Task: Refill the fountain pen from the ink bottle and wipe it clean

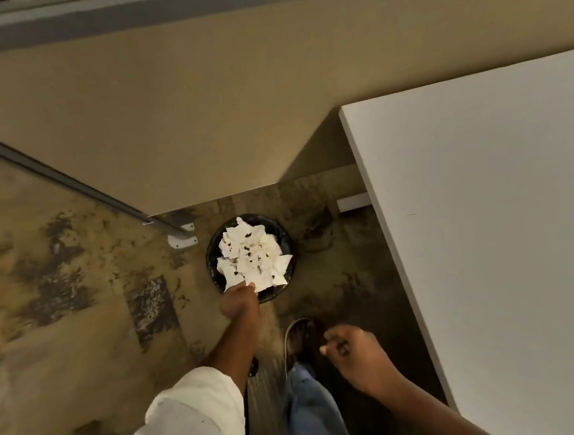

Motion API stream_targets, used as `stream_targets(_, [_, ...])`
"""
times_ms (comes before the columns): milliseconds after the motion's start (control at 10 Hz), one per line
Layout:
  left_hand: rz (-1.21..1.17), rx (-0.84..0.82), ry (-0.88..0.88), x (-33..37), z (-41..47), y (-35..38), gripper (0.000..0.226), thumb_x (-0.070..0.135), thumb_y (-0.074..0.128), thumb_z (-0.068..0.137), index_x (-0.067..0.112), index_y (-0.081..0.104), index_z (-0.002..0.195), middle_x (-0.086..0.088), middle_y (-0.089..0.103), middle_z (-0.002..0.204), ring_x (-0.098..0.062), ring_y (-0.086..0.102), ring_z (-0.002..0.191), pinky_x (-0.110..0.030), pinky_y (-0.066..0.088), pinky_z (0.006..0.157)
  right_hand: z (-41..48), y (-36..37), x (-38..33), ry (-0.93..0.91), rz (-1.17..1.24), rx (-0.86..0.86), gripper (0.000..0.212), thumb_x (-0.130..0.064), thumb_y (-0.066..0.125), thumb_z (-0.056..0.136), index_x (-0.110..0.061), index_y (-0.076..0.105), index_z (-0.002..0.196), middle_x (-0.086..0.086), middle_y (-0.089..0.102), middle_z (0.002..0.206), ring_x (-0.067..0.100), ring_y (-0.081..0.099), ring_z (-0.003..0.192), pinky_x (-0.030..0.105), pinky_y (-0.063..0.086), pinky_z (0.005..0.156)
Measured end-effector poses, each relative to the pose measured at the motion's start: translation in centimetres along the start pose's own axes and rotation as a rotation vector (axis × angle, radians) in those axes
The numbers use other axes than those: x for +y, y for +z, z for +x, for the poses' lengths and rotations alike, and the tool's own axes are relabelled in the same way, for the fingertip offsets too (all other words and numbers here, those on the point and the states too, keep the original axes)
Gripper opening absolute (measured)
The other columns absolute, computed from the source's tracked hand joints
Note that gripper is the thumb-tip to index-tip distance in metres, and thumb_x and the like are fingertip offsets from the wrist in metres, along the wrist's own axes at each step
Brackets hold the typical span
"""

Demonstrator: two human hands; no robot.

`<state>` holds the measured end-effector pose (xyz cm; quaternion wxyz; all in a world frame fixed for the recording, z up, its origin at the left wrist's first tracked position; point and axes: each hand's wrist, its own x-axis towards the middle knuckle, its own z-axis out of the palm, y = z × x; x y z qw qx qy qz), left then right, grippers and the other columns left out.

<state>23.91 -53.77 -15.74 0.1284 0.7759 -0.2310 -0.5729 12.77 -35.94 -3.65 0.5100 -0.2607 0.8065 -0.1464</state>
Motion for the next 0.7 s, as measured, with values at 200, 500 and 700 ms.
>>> stream_targets(200, [0.420,0.026,-0.051,-1.4,10.8,2.7,0.035,0.019,0.060,0.088,0.005,0.059,0.120,-0.015,0.056,0.131,-0.031,0.055,0.117,-0.030,0.049,0.085,6.8,3.7,3.6,0.145,0.027,-0.051,0.020,-0.025,0.068,0.083,-0.017,0.069,0.100,-0.003,0.072,0.086,0.004,0.066,0.079,0.015,0.049,0.072])
stream_targets(500, [0.409,0.089,0.084,-5.3,20.2,5.8,0.044,0.007,0.076,0.071,0.002,0.064,0.113,-0.019,0.063,0.120,-0.034,0.061,0.105,-0.039,0.050,0.091,16.7,9.5,5.3,0.091,-0.034,-0.058,0.012,-0.019,0.064,0.083,-0.016,0.068,0.094,0.000,0.072,0.085,0.012,0.066,0.078,0.022,0.052,0.071])
stream_targets(700, [0.460,0.084,0.163,-7.4,21.4,5.4,0.035,0.013,0.070,0.079,0.002,0.064,0.113,-0.018,0.061,0.123,-0.032,0.058,0.111,-0.042,0.048,0.095,20.6,9.9,4.5,-0.003,-0.110,-0.092,0.015,-0.016,0.059,0.086,-0.014,0.068,0.098,0.006,0.072,0.093,0.017,0.066,0.083,0.025,0.050,0.073])
